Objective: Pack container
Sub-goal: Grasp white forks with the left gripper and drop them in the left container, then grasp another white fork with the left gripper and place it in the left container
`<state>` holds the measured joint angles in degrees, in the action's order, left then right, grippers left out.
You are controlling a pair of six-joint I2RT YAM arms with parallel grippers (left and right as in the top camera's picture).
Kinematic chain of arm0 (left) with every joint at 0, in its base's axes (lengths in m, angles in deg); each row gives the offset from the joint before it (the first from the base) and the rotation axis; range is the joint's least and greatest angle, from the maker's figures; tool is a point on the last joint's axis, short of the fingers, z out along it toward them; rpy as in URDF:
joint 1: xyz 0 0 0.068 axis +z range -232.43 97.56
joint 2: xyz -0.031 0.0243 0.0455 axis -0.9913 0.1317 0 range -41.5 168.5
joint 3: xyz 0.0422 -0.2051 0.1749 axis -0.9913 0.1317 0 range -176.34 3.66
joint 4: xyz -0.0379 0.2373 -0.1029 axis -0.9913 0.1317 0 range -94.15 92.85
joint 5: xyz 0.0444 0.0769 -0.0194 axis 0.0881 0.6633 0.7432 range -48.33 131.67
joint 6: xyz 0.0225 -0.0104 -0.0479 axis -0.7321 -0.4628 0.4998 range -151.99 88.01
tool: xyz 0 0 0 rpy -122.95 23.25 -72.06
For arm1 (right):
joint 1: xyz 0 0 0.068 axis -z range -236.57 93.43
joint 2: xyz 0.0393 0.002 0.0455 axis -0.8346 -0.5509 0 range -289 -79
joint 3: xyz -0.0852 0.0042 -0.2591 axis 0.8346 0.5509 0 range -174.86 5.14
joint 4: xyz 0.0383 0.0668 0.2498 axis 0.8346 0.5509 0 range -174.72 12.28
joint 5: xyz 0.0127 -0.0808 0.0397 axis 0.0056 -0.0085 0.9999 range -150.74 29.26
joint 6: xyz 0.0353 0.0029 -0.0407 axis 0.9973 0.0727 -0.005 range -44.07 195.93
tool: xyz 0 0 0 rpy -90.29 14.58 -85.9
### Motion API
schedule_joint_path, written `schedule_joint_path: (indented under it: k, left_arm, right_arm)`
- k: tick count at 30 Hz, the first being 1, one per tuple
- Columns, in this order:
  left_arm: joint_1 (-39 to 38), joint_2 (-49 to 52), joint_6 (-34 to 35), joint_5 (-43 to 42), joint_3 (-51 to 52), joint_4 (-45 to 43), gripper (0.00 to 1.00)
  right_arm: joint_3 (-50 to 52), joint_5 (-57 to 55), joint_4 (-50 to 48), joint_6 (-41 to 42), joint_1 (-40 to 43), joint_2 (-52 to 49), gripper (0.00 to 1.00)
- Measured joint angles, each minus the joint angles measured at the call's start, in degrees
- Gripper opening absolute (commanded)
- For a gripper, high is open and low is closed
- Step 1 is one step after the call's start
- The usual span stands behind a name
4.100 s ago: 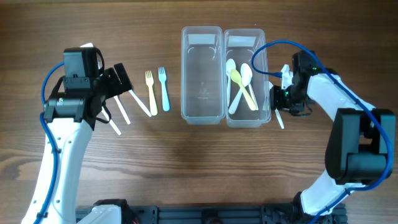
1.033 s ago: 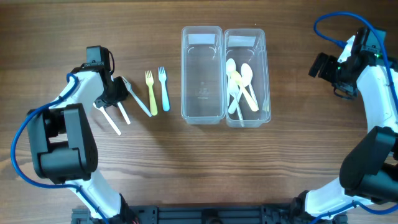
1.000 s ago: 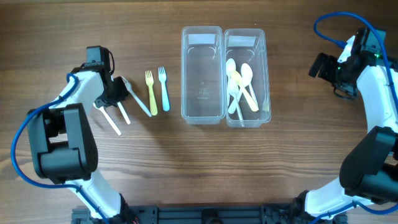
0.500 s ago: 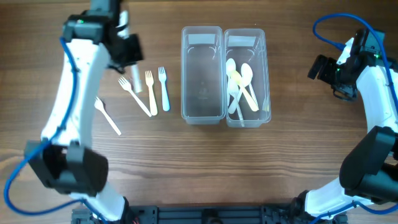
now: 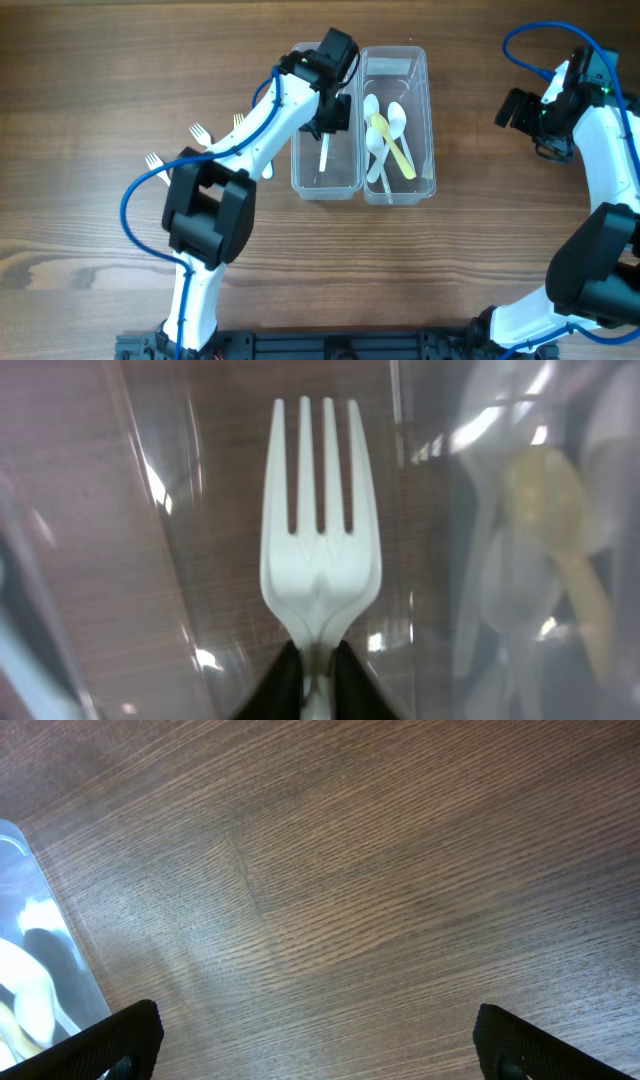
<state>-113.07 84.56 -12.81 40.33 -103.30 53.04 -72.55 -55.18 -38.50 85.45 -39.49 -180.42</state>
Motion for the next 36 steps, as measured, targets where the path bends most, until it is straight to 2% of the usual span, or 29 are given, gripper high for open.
schedule_joint_path:
  k: [5,8,10,12,13,14,15,19,23,28,29,32,34,36]
  left_arm:
    - [0.46,-1.88,0.31,-0.2,-1.57,5.49,0.45]
    - [3.15,-11.43,0.5,2.58,-2.99,11.47,0.54]
    - [8.11,-18.8,0.5,8.09,-4.98,20.37,0.56]
    - [13.94,-20.33,1.25,10.95,-4.92,26.71,0.55]
    - [17.94,-19.96,2.34,11.89,-2.93,27.78,0.52]
    - [24.76,-18.56,4.35,12.74,2.67,26.99,0.5]
    - [28.06,-18.6,4.26,10.43,7.87,20.46,0.49]
    - [40.3,-17.7,1.07,1.05,24.92,8.07,0.46]
    - [43.15,-17.59,0.22,-2.12,35.41,-1.36,0.47]
    - [43.41,-18.69,1.57,-2.89,42.97,-9.9,0.45]
    - [43.41,-18.99,2.23,-2.86,43.39,-10.38,0.41]
    - [43.47,-19.15,3.13,-2.78,43.65,-10.71,0.12]
    - [43.67,-19.15,3.56,-2.75,43.76,-10.8,0.06]
    - [43.74,-19.15,3.85,-2.86,43.76,-10.8,0.05]
  right_arm:
    - [0.0,0.0,-0.02,0.0,0.0,0.0,0.99]
    - [0.02,0.0,0.04,0.0,0.0,0.0,0.99]
    - [0.02,0.0,0.0,0.0,0.0,0.0,0.99]
    - [0.02,0.0,-0.15,0.0,0.0,0.0,0.99]
    - [0.02,0.02,-0.26,0.0,0.0,0.0,0.99]
    - [0.04,0.28,-0.42,0.0,0.0,0.0,1.0]
    - [0.07,0.44,-0.55,0.0,0.0,0.0,1.0]
    - [0.11,0.46,-1.49,0.0,0.0,0.0,1.0]
    - [0.11,0.46,-2.32,0.02,0.0,0.0,0.99]
    - [0.11,0.48,-2.36,0.02,0.0,0.0,1.0]
    - [0.11,0.48,-2.36,0.02,0.0,0.0,1.0]
    - [0.11,0.48,-2.36,0.02,0.0,0.0,1.0]
    - [0.11,0.46,-2.36,0.0,0.0,0.0,0.99]
    - [0.11,0.48,-2.32,0.0,0.0,0.0,1.0]
